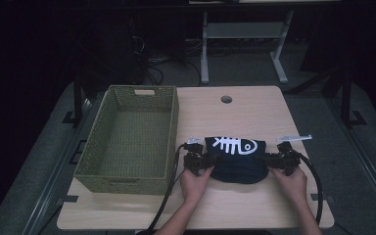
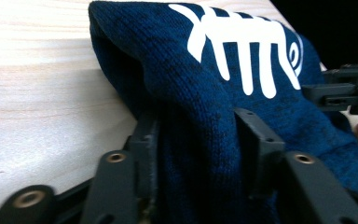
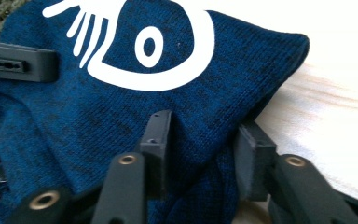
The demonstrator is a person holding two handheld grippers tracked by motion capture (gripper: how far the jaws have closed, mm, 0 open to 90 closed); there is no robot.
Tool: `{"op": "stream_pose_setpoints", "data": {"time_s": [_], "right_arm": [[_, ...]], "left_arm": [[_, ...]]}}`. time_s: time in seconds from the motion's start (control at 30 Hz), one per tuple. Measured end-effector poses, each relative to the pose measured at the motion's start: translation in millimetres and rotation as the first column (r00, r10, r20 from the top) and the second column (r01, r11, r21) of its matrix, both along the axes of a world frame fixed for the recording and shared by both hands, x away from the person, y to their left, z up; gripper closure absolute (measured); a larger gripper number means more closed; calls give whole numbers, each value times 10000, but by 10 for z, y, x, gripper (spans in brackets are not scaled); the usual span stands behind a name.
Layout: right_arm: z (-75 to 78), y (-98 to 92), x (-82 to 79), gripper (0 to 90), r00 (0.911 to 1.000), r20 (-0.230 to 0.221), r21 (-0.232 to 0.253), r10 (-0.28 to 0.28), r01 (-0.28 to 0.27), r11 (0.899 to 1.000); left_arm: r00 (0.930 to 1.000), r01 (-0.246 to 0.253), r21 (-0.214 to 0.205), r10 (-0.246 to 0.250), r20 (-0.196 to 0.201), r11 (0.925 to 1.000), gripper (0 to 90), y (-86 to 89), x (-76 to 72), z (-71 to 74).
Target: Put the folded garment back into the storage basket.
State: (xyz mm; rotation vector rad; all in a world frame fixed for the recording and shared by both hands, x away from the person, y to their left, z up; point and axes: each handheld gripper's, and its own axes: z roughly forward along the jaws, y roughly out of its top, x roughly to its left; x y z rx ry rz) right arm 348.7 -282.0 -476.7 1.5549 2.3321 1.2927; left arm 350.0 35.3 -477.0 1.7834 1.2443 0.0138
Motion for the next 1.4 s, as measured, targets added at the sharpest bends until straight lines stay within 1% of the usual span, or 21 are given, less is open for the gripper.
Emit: {"op": "stream_pose_setpoints", "data": {"time_s": [0.1, 0.23, 0.27, 0.33, 0.37, 0.43, 0.5, 0.53, 0.6, 0.77, 0.8, 0.87, 1.03, 1.1, 1.13, 1.17, 1.33, 1.37, 1.4], "right_arm": [[9, -11, -8, 675, 10000, -34, 185, 42, -41, 9998], [52, -29, -33, 702, 10000, -3, 386, 54, -54, 9992], [79, -43, -52, 705, 10000, 72, 420, 66, -69, 9991], [88, -47, -59, 705, 10000, 83, 442, 54, -57, 9990], [102, -55, -72, 705, 9999, 103, 521, 10, -15, 9986], [128, -59, -89, 707, 9999, 138, 568, -78, 70, 9984], [173, -65, -111, 709, 9996, 254, 608, -123, 107, 9981], [223, -87, -133, 710, 9989, 421, 670, -193, 164, 9976], [250, -100, -146, 710, 9986, 477, 731, -233, 198, 9971], [366, -175, -191, 712, 9971, 660, 1097, -373, 299, 9935], [395, -184, -194, 712, 9971, 645, 1135, -399, 324, 9930], [466, -188, -200, 712, 9960, 779, 1152, -430, 339, 9928], [645, -192, -191, 712, 9936, 1061, 1269, -385, 248, 9916], [707, -195, -184, 713, 9927, 1145, 1433, -370, 203, 9895], [768, -189, -179, 713, 9920, 1208, 1517, -373, 186, 9882], [768, -189, -179, 713, 9920, 1208, 1517, -373, 186, 9882], [918, -160, -157, 714, 9898, 1390, 1585, -298, 74, 9873], [978, -142, -146, 714, 9893, 1434, 1589, -284, 53, 9873], [978, -142, -146, 714, 9893, 1434, 1589, -284, 53, 9873]], "left_arm": [[10000, 5, -18, -5, 49, 10000, 640, -7, -3, 15], [9998, 93, 1, -93, 154, 10000, 669, -28, -4, 48], [9997, 138, -15, -138, 205, 9999, 679, -35, -8, 59], [9995, 186, -20, -185, 269, 9998, 680, -57, -20, 86], [9994, 182, -65, -180, 285, 9998, 680, -67, -25, 97], [9993, 226, -342, -216, 306, 9992, 679, -90, -37, 134], [9984, 284, -362, -266, 495, 9989, 680, -121, -54, 192], [9980, 323, -390, -302, 549, 9987, 681, -134, -60, 227], [9964, 401, -387, -370, 756, 9984, 681, -156, -68, 309], [9921, 677, -318, -639, 1079, 9972, 681, -180, -64, 471], [9915, 703, -272, -669, 1119, 9972, 681, -187, -61, 510], [9909, 707, -353, -661, 1177, 9969, 681, -183, -59, 567], [9855, 883, -289, -831, 1476, 9957, 680, -153, -45, 749], [9845, 896, -353, -831, 1546, 9954, 681, -136, -32, 818], [9841, 910, -375, -841, 1565, 9951, 680, -127, -25, 850], [9833, 915, -382, -842, 1612, 9951, 680, -118, -19, 879], [9813, 945, -414, -861, 1722, 9947, 680, -71, 10, 1016], [9805, 953, -397, -869, 1764, 9947, 677, -60, 14, 1040], [9806, 953, -420, -865, 1760, 9946, 677, -51, 18, 1065]]}}
